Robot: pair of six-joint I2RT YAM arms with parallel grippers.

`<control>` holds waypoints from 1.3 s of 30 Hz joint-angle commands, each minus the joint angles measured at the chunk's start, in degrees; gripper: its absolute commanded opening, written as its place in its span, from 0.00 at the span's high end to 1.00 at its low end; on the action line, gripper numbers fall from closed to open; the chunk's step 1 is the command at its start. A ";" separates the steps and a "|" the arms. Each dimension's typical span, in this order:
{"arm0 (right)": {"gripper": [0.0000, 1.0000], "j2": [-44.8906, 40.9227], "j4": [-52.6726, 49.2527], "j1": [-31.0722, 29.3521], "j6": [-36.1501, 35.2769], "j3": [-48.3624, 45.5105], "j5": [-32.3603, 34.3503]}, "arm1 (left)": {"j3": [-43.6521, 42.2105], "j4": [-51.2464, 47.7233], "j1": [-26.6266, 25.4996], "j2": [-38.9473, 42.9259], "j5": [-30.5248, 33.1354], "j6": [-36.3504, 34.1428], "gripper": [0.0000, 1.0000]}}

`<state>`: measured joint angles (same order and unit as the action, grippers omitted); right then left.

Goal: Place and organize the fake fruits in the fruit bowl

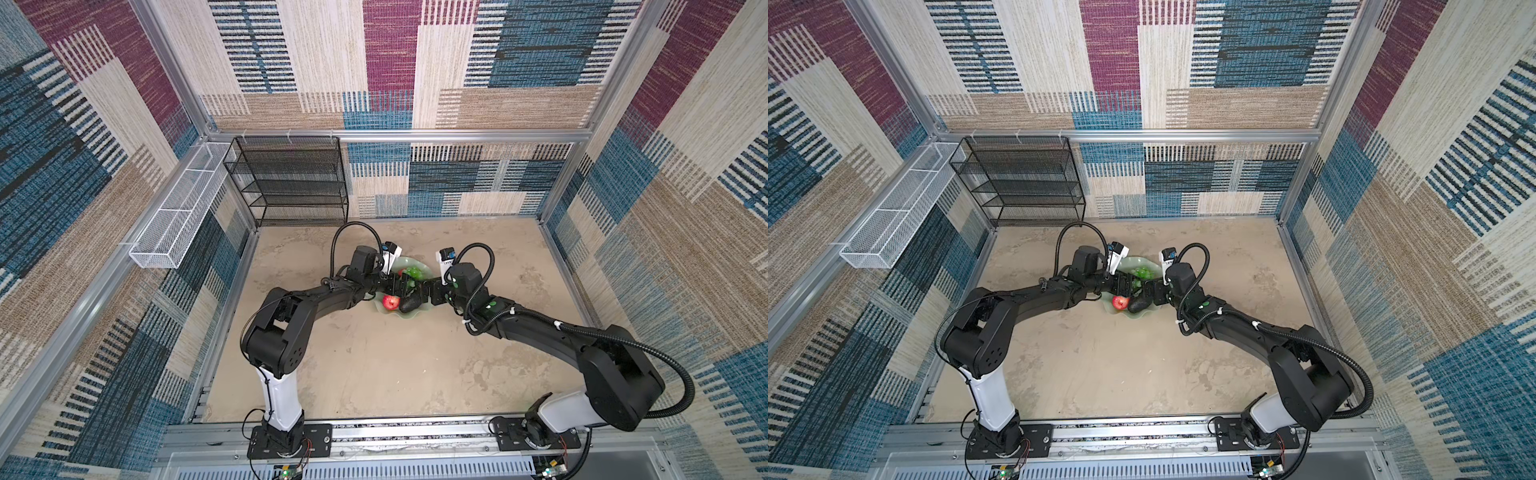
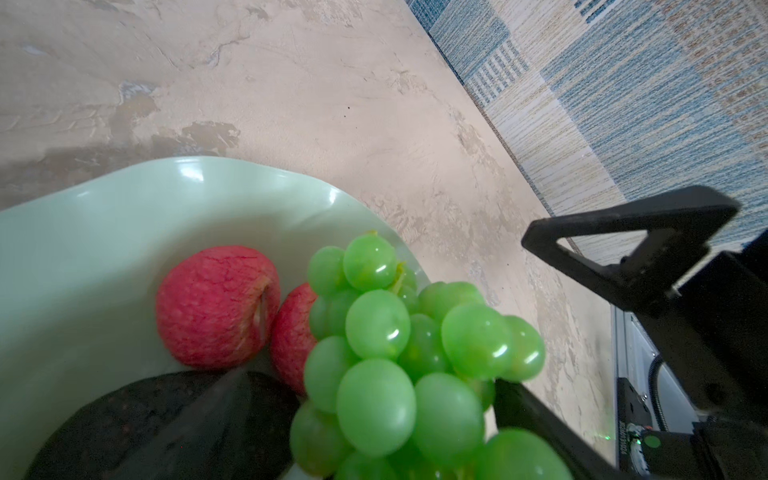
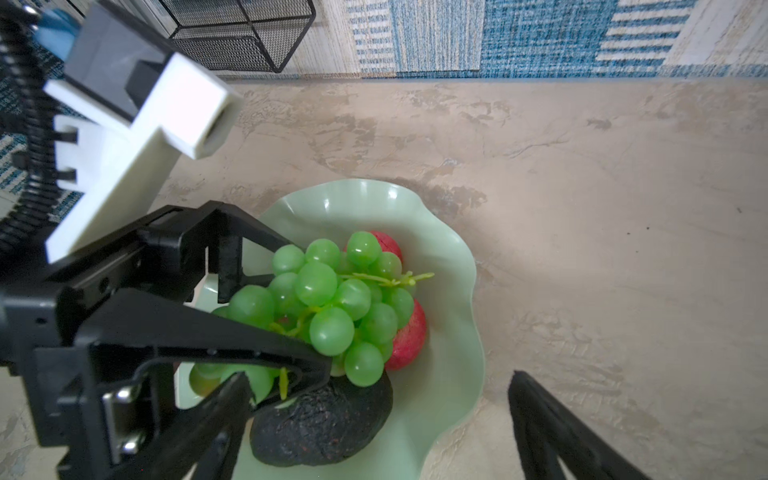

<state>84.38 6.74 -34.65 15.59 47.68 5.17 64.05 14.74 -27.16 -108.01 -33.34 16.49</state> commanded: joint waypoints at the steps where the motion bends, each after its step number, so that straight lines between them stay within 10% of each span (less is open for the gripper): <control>1: 0.03 1.66 2.17 0.00 -0.17 1.45 0.39 | 0.37 1.58 -0.06 -0.11 -2.17 0.05 0.06; 39: 0.05 1.59 4.68 -1.77 3.81 2.36 -4.45 | 0.03 4.51 0.26 2.71 3.85 1.35 0.01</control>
<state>89.06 10.28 -36.67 20.05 50.57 2.11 64.31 14.46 -26.65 -107.04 -31.29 16.99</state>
